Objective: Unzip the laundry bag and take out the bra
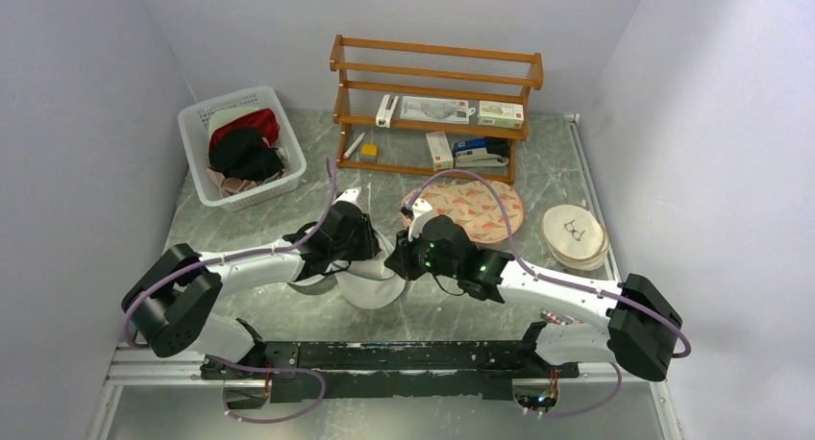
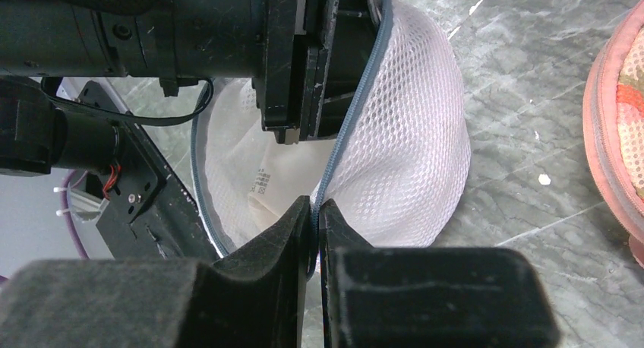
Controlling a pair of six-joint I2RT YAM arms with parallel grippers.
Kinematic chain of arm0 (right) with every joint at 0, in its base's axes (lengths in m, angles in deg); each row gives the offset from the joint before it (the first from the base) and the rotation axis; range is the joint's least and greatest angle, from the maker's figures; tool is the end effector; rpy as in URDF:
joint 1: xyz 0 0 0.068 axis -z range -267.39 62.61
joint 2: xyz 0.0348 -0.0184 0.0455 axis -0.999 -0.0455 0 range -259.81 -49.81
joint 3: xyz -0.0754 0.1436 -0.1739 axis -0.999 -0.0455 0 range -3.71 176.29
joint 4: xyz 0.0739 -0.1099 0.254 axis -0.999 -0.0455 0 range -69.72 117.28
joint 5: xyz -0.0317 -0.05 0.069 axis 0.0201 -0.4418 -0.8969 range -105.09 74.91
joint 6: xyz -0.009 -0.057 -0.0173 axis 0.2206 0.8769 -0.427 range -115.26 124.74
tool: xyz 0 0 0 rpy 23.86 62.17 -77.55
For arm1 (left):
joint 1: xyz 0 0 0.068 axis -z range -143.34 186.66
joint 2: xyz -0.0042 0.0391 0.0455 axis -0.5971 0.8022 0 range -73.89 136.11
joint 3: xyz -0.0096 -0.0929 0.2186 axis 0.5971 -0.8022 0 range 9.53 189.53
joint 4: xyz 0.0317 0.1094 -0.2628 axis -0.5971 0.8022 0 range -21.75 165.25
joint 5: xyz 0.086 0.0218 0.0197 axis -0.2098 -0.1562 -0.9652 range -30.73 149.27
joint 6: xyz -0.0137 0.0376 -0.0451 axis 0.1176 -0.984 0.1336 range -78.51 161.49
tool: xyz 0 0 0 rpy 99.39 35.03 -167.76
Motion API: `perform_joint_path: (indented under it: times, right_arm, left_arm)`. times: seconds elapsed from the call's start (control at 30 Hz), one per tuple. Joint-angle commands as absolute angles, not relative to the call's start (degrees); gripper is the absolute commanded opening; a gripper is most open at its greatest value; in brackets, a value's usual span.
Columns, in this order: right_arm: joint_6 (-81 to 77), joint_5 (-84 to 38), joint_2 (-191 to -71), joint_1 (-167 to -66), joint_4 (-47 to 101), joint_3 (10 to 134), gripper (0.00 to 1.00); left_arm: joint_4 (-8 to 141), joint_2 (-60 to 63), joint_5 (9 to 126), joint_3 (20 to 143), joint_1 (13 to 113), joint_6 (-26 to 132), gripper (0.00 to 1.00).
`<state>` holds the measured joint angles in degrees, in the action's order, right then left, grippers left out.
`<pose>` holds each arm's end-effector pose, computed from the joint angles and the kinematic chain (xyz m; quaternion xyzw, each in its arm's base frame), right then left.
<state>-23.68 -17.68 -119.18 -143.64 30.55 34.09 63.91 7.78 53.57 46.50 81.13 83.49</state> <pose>0.1688 0.2563 0.1793 -0.2177 0.8303 0.3596 0.3659 0.2260 -0.2157 0.1136 -0.0013 0.9067 -0.2543 0.3364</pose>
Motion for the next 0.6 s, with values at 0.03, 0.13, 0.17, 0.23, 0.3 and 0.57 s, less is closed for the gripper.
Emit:
perform_joint_path:
  times: [0.03,0.13,0.17,0.23,0.3,0.57]
  right_arm:
    - [-23.13,-17.56,-119.46,-143.64,30.99,33.87,0.09]
    - [-23.12,-16.92,-119.81,-143.64,30.67,33.76,0.09]
    - [-23.12,-16.61,-119.92,-143.69,30.58,33.74,0.09]
    - [-23.12,-15.8,-120.17,-143.65,30.34,33.81,0.09]
    - [-23.24,-14.83,-120.3,-143.66,30.14,33.82,0.09]
    - [-24.74,-10.05,-119.95,-143.55,29.95,33.53,0.06]
  left_arm:
    - [57.82,5.81,53.24,47.45,81.57,82.12,0.24]
    - [59.34,1.79,53.7,46.68,81.57,81.35,0.1]
    - [60.51,0.33,54.02,46.5,81.57,81.06,0.08]
    - [62.71,-2.6,55.53,46.16,81.57,80.36,0.07]
    - [64.25,-5.4,58.71,45.21,81.57,79.97,0.07]
    - [73.1,-20.01,64.28,41.06,81.55,81.79,0.07]
